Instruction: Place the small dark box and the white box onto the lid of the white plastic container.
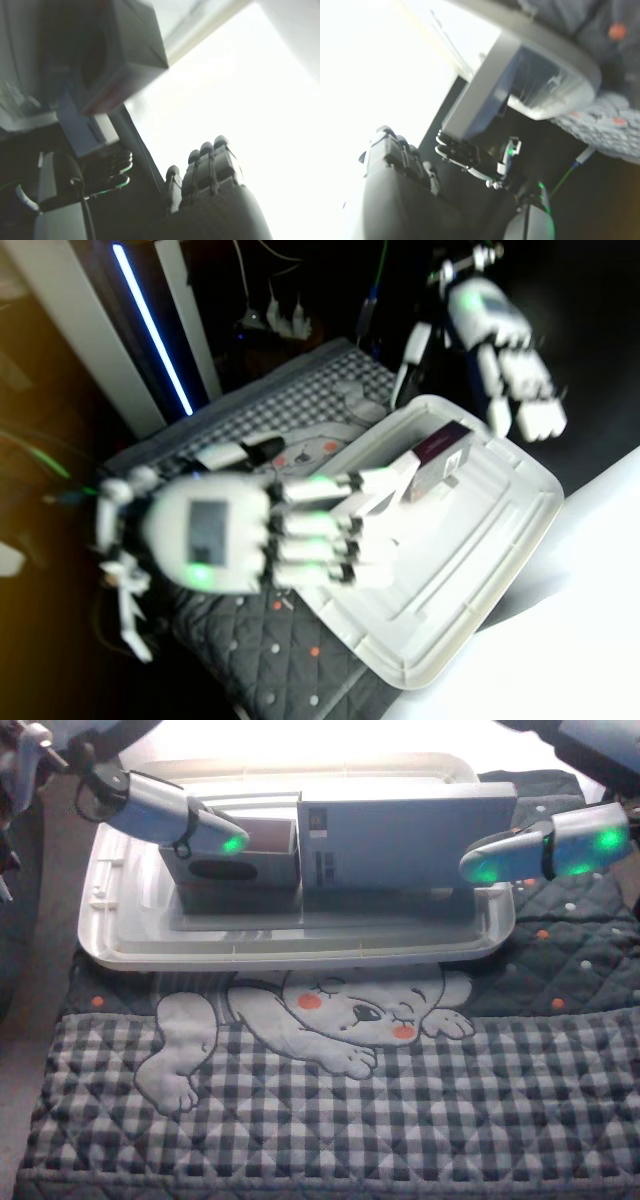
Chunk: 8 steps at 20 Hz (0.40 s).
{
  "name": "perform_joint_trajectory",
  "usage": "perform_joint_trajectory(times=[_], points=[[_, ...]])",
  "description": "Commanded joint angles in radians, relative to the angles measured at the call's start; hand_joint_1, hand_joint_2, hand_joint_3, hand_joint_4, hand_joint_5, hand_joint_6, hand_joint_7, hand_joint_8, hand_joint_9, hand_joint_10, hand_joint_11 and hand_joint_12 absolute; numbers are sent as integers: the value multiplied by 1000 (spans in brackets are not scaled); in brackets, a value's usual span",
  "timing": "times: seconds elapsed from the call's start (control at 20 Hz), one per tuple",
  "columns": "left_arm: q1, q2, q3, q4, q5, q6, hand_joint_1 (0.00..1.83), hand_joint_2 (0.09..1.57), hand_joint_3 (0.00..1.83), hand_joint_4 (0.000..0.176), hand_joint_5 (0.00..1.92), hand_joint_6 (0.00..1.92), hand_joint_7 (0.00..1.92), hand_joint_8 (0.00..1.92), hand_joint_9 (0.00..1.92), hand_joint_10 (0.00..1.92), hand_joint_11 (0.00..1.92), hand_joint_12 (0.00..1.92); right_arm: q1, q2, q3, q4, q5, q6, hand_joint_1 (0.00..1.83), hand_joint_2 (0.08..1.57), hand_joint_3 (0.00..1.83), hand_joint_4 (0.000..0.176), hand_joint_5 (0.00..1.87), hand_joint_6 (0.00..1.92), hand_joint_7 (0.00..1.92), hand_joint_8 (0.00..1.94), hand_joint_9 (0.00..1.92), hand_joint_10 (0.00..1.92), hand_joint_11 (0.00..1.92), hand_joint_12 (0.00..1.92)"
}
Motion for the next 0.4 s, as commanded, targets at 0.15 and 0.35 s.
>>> perform_joint_trajectory(times=[0.15, 0.35], points=[[44, 67, -72, 5, -299, -1, 887, 778, 0, 153, 0, 0, 0, 0, 4, 2, 111, 59, 8, 40, -50, 40, 227, -2, 721, 665, 0, 176, 0, 0, 0, 0, 0, 0, 0, 0], [130, 122, -136, 5, -493, -54, 874, 786, 12, 169, 0, 0, 0, 0, 24, 2, 0, 441, 6, 81, -107, 42, 302, -4, 713, 689, 0, 176, 0, 0, 0, 0, 0, 0, 0, 0]])
